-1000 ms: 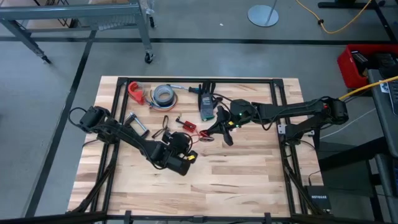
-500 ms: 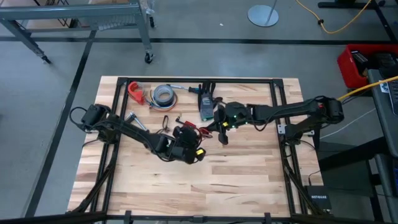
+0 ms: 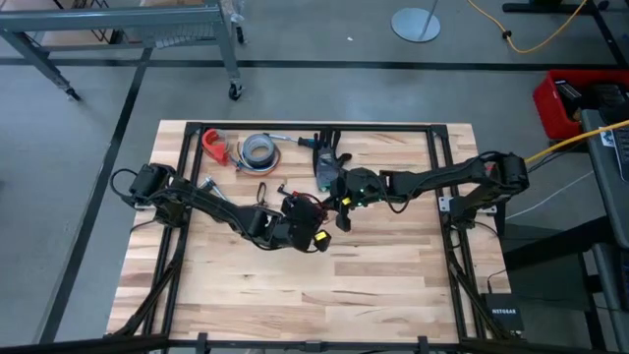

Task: Coil cords
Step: Coil the orange wire into the black spool

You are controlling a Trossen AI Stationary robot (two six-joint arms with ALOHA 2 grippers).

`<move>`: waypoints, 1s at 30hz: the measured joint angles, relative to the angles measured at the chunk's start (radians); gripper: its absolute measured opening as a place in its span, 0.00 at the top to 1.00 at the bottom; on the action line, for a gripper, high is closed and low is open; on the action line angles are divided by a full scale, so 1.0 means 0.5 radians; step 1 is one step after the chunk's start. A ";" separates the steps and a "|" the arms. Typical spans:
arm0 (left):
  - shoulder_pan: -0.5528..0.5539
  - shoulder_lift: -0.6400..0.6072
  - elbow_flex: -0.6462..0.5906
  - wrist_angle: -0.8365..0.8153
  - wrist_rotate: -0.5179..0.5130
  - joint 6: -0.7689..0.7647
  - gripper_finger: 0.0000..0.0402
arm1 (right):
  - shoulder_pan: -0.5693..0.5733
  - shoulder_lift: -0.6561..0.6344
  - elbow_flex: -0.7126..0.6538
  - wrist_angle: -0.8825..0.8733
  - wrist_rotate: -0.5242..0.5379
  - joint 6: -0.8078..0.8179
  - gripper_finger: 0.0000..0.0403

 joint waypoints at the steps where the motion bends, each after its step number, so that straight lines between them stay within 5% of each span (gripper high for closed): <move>1: 0.004 0.000 0.000 0.030 0.025 0.025 1.00 | 0.000 0.011 0.000 0.052 0.000 0.022 0.99; 11: 0.006 0.000 0.000 0.105 0.085 0.061 1.00 | -0.002 0.033 0.000 0.416 0.093 0.130 0.99; 19: -0.034 -0.001 0.000 0.023 0.069 0.054 1.00 | -0.006 0.034 0.129 0.365 0.121 0.131 0.99; 30: -0.132 -0.001 0.001 -0.178 -0.330 0.056 1.00 | -0.105 0.034 0.313 0.154 0.033 0.132 0.99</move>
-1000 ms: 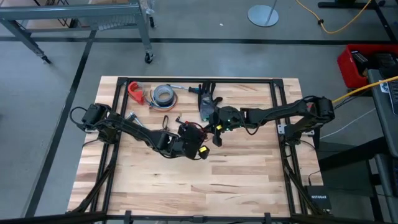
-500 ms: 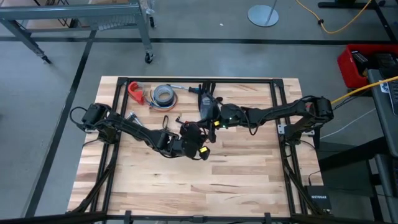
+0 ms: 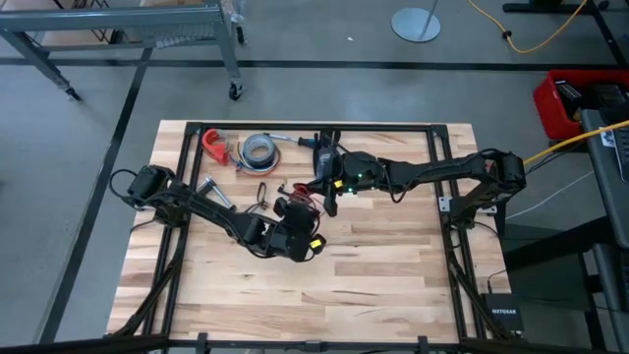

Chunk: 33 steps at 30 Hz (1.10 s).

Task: Coil cords
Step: Coil the orange wire into the black spool

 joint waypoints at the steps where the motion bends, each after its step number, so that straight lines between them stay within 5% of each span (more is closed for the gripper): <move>1: -0.004 0.000 0.000 -0.017 -0.042 0.000 1.00 | -0.002 0.000 0.004 0.001 0.001 0.001 0.99; 24: -0.014 0.001 0.000 -0.092 -0.341 0.038 1.00 | -0.050 0.000 0.041 0.242 -0.288 0.101 0.99; 33: -0.057 0.001 0.000 -0.376 -0.401 -0.089 1.00 | -0.208 -0.022 0.041 0.107 -0.967 0.146 0.99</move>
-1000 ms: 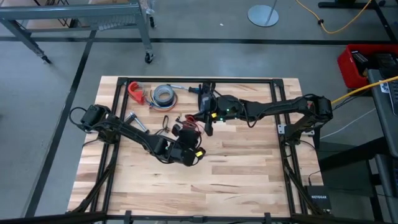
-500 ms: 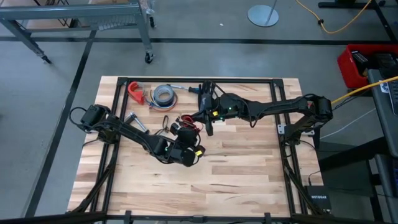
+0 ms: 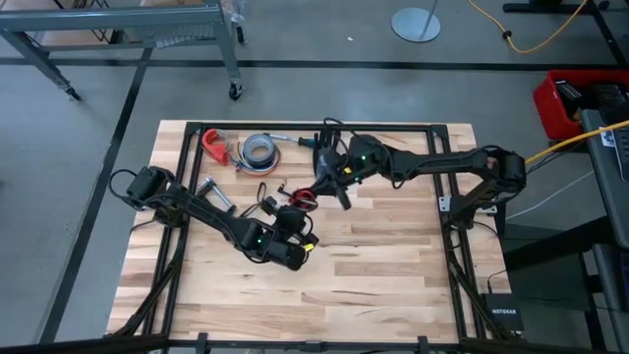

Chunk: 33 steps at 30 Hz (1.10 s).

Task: Coil cords
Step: Coil the orange wire into the black spool

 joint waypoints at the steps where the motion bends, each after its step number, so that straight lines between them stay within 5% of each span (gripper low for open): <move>1: -0.003 0.000 0.000 -0.011 -0.001 0.003 1.00 | -0.019 -0.002 0.000 -0.024 -0.082 -0.001 0.99; 10: -0.011 0.000 0.005 -0.077 -0.015 0.091 1.00 | -0.154 -0.015 0.000 -0.134 -0.565 0.001 0.99; 22: -0.011 0.002 -0.001 -0.098 0.026 0.110 0.99 | -0.149 -0.023 0.000 -0.492 -0.562 -0.221 0.99; 33: -0.011 0.002 -0.003 -0.090 0.090 0.094 0.84 | -0.147 -0.024 0.000 -0.448 -0.550 -0.220 0.99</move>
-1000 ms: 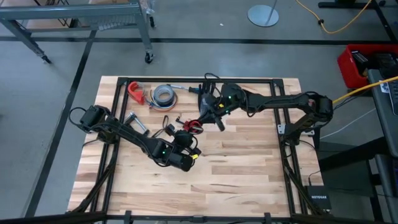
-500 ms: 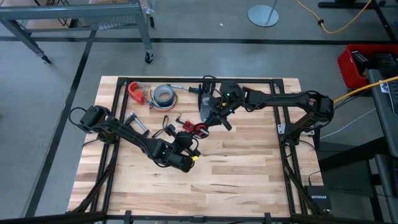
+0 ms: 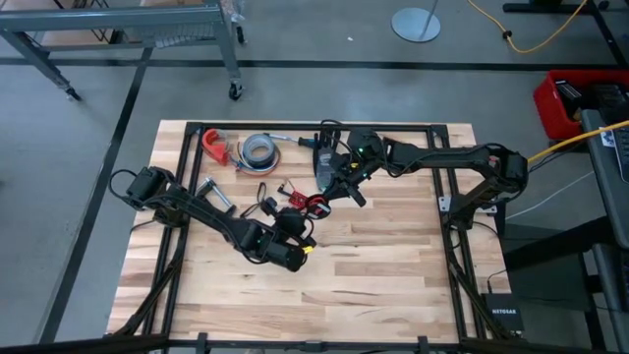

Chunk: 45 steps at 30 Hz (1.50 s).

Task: Coil cords
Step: Coil the orange wire into the black spool

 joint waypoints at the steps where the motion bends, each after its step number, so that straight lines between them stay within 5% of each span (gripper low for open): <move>1: -0.006 0.000 0.000 0.001 0.000 0.000 0.82 | -0.001 0.000 0.000 0.001 0.000 0.000 0.99; 9: -0.042 0.000 -0.001 -0.071 0.138 -0.081 0.74 | -0.029 0.000 -0.001 0.007 0.006 -0.001 0.99; 27: -0.118 0.000 0.000 -0.934 0.530 -1.240 0.82 | -0.031 0.000 0.265 0.004 -0.285 -0.002 0.99; 35: -0.308 0.000 0.000 -1.421 0.513 -1.724 0.87 | -0.043 -0.005 0.378 -0.164 -0.417 -0.036 0.99; 45: -0.539 -0.032 0.001 -1.776 0.250 -2.089 0.88 | -0.119 -0.122 0.382 -0.489 -0.413 -0.107 0.99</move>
